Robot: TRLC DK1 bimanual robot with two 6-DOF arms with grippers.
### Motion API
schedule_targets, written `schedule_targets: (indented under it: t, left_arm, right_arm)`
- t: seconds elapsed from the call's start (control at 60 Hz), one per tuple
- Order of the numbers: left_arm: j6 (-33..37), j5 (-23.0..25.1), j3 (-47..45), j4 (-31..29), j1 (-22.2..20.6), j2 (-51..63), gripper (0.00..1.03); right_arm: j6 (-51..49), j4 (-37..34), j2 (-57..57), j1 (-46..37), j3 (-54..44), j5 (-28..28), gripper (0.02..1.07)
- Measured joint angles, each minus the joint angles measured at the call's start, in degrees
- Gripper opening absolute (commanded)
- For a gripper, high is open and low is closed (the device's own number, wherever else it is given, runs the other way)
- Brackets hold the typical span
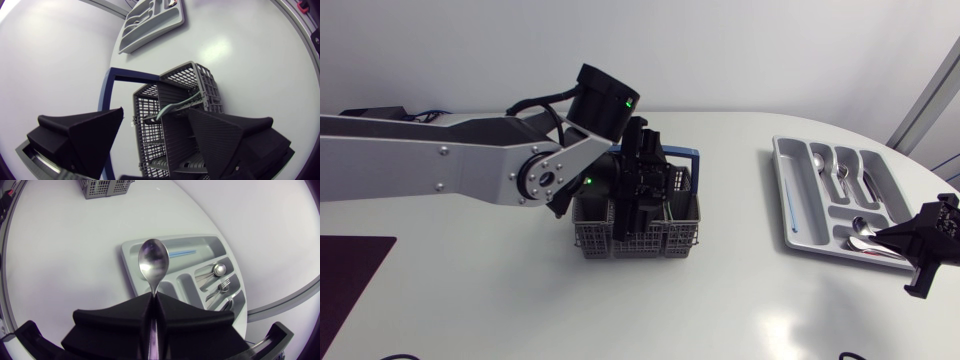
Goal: Sort the cutlery from the basket into the organizer compartments.
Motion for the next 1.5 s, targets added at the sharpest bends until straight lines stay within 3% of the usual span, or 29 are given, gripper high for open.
schedule_targets:
  t: [0.1,0.183,0.417,0.5,0.583,0.833,0.95,1.05,1.167,1.267,1.417,1.5]
  left_arm:
    - [1.9,-0.7,-0.8,2.9,0.0,0.9,0.86]
    - [2.9,-1.2,-1.6,4.1,0.0,1.8,0.79]
    - [3.6,-1.3,-1.9,5.1,0.1,3.1,0.73]
    - [3.6,-1.4,-1.9,5.0,0.1,3.4,0.72]
    - [3.7,-1.3,-1.9,3.6,0.1,3.6,0.65]
    - [4.2,-1.1,-1.6,1.6,0.1,4.2,0.65]
    - [4.9,-1.1,-0.6,0.3,0.1,4.7,0.65]
    - [5.1,-1.1,0.4,-0.4,0.1,5.5,0.62]
    - [5.1,-1.1,1.1,-0.6,0.2,6.4,0.6]
    - [5.0,-1.1,1.6,-0.6,0.2,7.0,0.58]
    - [4.8,-1.6,1.7,-0.5,0.2,7.3,0.55]
    - [4.8,-2.0,1.8,-0.1,0.1,7.5,0.47]
  right_arm:
    - [-3.0,-0.2,4.0,-1.0,2.4,1.2,0.08]
    - [-5.2,-0.2,7.5,-1.5,4.8,2.7,0.08]
    - [-8.6,-0.2,15.0,-2.5,12.0,6.7,0.08]
    - [-9.4,-0.2,16.9,-2.4,13.2,8.5,0.08]
    - [-10.0,-0.2,18.0,-2.4,13.5,10.2,0.08]
    - [-10.4,0.3,21.6,-1.2,14.2,12.6,0.09]
    - [-10.4,1.5,22.2,-0.5,14.8,13.2,0.22]
    - [-10.3,2.0,22.2,-0.2,15.4,13.4,0.26]
    - [-10.1,2.5,22.2,-0.2,15.5,13.5,0.48]
    - [-10.1,3.3,22.2,-0.2,15.5,13.4,0.5]
    - [-9.9,4.2,22.2,-0.2,15.0,13.4,0.62]
    - [-9.9,4.6,22.1,-0.2,14.1,13.4,0.67]
